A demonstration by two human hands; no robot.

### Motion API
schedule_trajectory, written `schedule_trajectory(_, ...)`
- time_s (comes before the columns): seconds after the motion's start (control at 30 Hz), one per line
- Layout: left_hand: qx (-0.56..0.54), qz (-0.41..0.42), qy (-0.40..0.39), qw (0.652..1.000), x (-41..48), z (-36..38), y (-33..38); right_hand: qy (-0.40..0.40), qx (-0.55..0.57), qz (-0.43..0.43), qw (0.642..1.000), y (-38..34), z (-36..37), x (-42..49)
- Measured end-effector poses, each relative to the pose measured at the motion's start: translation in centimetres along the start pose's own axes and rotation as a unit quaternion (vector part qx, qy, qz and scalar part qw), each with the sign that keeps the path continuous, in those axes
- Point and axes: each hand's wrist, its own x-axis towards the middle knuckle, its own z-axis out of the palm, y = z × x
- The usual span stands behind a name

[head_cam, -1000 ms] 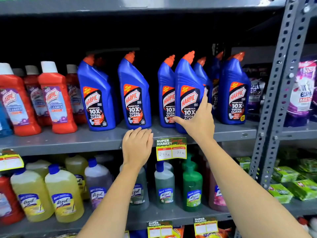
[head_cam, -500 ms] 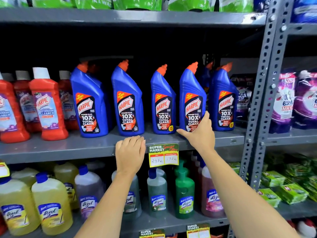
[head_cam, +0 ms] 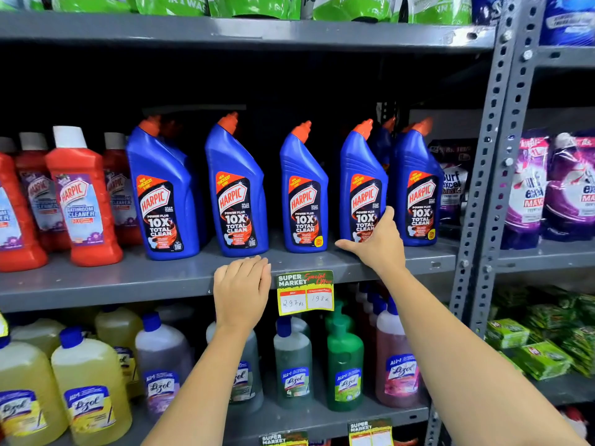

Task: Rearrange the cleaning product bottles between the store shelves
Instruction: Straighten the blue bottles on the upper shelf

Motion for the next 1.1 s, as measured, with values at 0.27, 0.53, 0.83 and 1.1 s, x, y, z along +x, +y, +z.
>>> schedule_trajectory(0.27, -0.008, -0.005, 0.01, 1.0, 0.1, -0.2, 0.2, -0.074, 0.019, 0.009, 0.997, 0.1, -0.9, 1.2)
schedule_trajectory(0.53, -0.02, -0.021, -0.014, 0.999, 0.1, -0.6, 0.4, -0.084, 0.035, 0.006, 0.996, 0.3, -0.9, 1.5)
schedule_trajectory(0.83, -0.014, -0.015, -0.034, 0.999, -0.1, -0.5, 0.2, -0.074, 0.014, 0.011, 0.997, 0.3, -0.7, 1.2)
schedule_trajectory(1.1, -0.103, -0.038, -0.087, 0.99, 0.1, -2.4, -0.8, 0.05, 0.073, 0.008, 0.996, 0.0, -0.7, -1.2)
